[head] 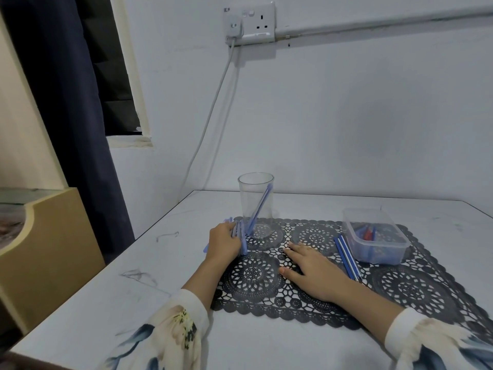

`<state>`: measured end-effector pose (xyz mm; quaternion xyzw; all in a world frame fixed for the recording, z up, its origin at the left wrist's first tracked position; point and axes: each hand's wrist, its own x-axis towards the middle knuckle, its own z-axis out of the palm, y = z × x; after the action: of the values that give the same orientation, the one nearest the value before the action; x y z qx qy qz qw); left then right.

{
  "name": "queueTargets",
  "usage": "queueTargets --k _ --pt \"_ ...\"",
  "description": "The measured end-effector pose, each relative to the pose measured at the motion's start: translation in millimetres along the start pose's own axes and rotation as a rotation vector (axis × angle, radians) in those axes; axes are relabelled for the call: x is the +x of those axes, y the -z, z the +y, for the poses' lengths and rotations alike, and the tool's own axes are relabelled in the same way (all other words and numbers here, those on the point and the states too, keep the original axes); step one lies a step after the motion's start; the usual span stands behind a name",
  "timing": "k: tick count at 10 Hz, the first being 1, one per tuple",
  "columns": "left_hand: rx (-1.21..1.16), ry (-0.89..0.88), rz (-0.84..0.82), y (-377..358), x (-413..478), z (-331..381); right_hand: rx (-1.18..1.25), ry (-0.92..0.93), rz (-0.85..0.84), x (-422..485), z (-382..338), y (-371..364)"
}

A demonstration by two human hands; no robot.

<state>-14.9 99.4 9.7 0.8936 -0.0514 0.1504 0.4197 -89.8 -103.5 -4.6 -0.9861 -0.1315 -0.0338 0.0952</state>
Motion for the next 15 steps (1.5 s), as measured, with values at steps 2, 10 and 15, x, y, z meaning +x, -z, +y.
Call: queueTargets --k 2,10,15 --pt "0.006 -0.051 -0.033 1 -1 1 -0.001 0.001 -0.006 1 0 0" --pt "0.261 -0.038 -0.188 19 21 -38 -0.001 0.007 -0.013 0 1 0" --pt "0.216 0.000 -0.091 14 20 -35 -0.002 0.012 -0.012 2 3 -2"
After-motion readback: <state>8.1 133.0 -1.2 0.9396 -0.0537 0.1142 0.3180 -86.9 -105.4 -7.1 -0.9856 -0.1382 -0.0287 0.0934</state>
